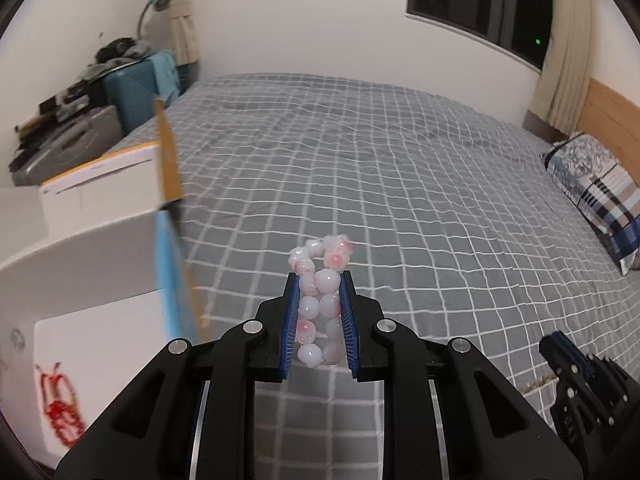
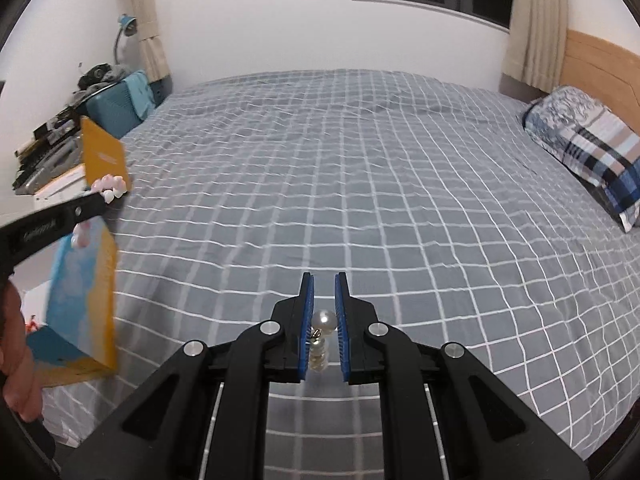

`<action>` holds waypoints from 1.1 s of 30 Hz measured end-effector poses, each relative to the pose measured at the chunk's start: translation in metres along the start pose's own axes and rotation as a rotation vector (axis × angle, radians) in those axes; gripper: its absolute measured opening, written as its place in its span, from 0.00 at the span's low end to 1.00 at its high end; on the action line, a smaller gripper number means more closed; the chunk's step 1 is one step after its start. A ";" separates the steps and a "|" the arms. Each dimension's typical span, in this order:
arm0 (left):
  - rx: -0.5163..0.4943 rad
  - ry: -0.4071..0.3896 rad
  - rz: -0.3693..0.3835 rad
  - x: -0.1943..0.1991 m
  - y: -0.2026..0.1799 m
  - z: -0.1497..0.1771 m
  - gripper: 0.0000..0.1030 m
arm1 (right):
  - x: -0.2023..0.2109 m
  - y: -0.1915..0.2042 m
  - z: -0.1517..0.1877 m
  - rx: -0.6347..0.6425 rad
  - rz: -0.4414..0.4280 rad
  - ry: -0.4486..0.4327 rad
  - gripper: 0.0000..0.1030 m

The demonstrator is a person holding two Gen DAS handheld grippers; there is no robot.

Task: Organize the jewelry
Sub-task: 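Carry the pink bracelet and pearl earrings over the white box with both tools, then open both tools to drop the pink bracelet and earrings into the box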

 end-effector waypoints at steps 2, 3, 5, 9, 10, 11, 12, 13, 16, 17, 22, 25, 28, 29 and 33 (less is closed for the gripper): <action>0.013 -0.013 -0.013 0.017 0.016 -0.002 0.19 | 0.008 0.015 -0.007 0.008 -0.017 -0.004 0.10; 0.023 -0.020 -0.019 0.027 0.027 -0.003 0.19 | 0.015 0.026 -0.012 0.013 -0.030 -0.008 0.10; 0.038 -0.028 -0.029 0.043 0.047 -0.005 0.19 | 0.025 0.043 -0.019 0.023 -0.046 -0.021 0.10; 0.066 -0.034 -0.075 0.073 0.089 -0.008 0.19 | 0.046 0.087 -0.034 0.057 -0.085 -0.047 0.10; 0.077 -0.035 -0.089 0.080 0.102 -0.009 0.19 | 0.050 0.098 -0.038 0.066 -0.096 -0.053 0.10; 0.086 -0.035 -0.103 0.086 0.113 -0.009 0.19 | 0.054 0.107 -0.040 0.073 -0.104 -0.058 0.10; 0.094 -0.035 -0.115 0.091 0.123 -0.009 0.19 | 0.059 0.121 -0.043 0.084 -0.118 -0.063 0.10; 0.102 -0.035 -0.130 0.097 0.136 -0.009 0.19 | 0.063 0.133 -0.045 0.093 -0.131 -0.067 0.10; 0.123 -0.029 -0.166 0.107 0.165 -0.004 0.19 | 0.073 0.170 -0.049 0.124 -0.167 -0.079 0.10; 0.131 -0.026 -0.181 0.112 0.178 -0.001 0.19 | 0.077 0.185 -0.049 0.139 -0.183 -0.083 0.10; 0.159 -0.004 -0.215 0.121 0.224 0.012 0.19 | 0.087 0.242 -0.045 0.183 -0.251 -0.089 0.10; 0.178 0.024 -0.244 0.122 0.250 0.025 0.19 | 0.088 0.274 -0.034 0.218 -0.284 -0.078 0.10; 0.196 0.065 -0.264 0.117 0.271 0.042 0.19 | 0.083 0.304 -0.020 0.246 -0.314 -0.052 0.10; 0.198 0.076 -0.268 0.115 0.274 0.046 0.19 | 0.081 0.310 -0.016 0.250 -0.320 -0.043 0.10; 0.221 0.154 -0.256 0.100 0.291 0.069 0.19 | 0.062 0.339 0.004 0.273 -0.342 0.041 0.10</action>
Point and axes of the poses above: each gripper's, at about its wrist camera, not at the fingertips, and x roughly against the way its jaws point, y to its left, z to its underside, the point moved 6 cm from there along -x, roughly the way its jaws point, and after that the axes turned 5 degrees about -y, right-handed, at the moved point
